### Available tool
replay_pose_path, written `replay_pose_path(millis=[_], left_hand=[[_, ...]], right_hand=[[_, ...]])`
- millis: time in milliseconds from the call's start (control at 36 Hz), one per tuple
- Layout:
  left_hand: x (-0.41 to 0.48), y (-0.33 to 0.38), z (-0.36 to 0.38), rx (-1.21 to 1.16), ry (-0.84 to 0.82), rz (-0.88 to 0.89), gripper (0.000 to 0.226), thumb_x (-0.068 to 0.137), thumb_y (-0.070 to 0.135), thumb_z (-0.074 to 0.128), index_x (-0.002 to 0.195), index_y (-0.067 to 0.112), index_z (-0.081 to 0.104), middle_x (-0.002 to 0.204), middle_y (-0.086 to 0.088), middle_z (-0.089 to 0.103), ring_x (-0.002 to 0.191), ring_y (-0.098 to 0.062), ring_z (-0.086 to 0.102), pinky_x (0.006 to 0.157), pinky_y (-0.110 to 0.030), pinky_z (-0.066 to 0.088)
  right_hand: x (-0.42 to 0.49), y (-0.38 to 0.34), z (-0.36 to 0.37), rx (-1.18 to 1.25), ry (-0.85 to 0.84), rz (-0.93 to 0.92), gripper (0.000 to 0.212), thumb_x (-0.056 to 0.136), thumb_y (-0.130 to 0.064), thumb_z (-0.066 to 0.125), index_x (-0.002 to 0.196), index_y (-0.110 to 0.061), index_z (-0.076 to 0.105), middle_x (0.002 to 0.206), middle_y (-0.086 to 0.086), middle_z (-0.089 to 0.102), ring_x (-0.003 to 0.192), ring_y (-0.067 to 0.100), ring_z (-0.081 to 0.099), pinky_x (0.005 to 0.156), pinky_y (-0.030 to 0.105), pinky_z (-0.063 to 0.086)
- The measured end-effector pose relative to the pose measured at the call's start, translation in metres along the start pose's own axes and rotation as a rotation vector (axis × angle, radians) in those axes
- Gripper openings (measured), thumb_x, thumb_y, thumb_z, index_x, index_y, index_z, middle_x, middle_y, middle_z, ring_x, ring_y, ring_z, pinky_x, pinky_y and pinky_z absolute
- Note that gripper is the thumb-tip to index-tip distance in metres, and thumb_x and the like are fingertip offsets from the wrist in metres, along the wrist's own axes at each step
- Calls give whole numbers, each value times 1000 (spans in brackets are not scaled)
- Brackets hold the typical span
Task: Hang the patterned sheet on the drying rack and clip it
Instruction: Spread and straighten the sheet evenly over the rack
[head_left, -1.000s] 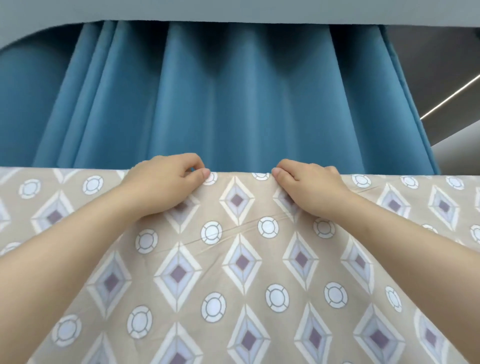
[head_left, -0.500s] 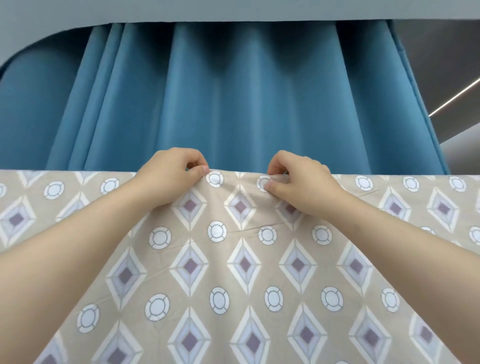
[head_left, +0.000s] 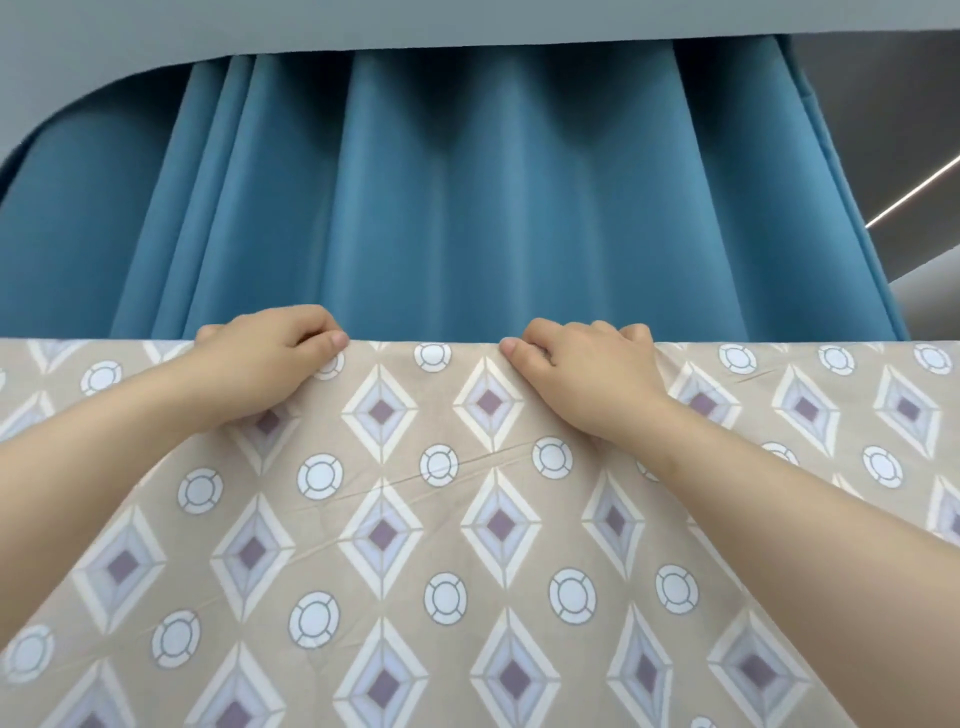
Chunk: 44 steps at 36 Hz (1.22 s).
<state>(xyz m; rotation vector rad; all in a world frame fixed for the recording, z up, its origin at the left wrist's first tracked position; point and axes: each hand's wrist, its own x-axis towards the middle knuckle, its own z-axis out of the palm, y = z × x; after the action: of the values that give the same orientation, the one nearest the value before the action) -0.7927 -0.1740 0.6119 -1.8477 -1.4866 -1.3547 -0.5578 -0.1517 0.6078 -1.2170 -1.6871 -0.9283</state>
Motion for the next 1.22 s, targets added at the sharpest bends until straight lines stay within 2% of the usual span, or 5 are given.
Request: replay_pose_path(millis=[83, 444, 667, 861, 1222], left_hand=[[6, 0, -5, -90, 14, -20, 26, 94, 35, 46, 74, 20, 56, 61, 1, 53, 50, -24, 50, 54, -29, 31], [14, 13, -2, -20, 2, 61, 17, 92, 40, 46, 84, 25, 47, 85, 10, 56, 60, -22, 56, 57, -32, 45], [8, 12, 10, 8, 157, 33, 27, 96, 35, 40, 73, 20, 44, 79, 8, 50, 59, -6, 45, 88, -35, 35], [9, 16, 15, 33, 169, 54, 25, 94, 35, 41, 73, 24, 44, 83, 10, 47, 68, -4, 45, 86, -33, 24], [2, -15, 2, 130, 148, -105, 35, 98, 42, 23, 90, 22, 51, 72, 5, 58, 91, -16, 40, 105, -33, 12]], right_hand=[[-1, -2, 0, 3, 25, 3, 34, 96, -53, 19, 85, -29, 40, 84, -3, 49, 88, 20, 36, 85, 39, 23], [-3, 10, -5, -7, -6, 30, 35, 96, -53, 17, 82, -29, 39, 83, -4, 47, 88, 19, 36, 82, 37, 19], [3, 1, -14, -122, 46, 49, 41, 100, -33, 15, 75, -21, 45, 84, 0, 59, 88, 26, 54, 85, 39, 22], [7, -35, -7, 83, -36, -165, 33, 100, -32, 23, 116, -25, 51, 113, 0, 60, 107, 24, 48, 82, 36, 23], [2, -36, 3, 186, 74, -155, 23, 98, -34, 39, 114, -25, 53, 110, -4, 64, 104, 21, 52, 79, 29, 22]])
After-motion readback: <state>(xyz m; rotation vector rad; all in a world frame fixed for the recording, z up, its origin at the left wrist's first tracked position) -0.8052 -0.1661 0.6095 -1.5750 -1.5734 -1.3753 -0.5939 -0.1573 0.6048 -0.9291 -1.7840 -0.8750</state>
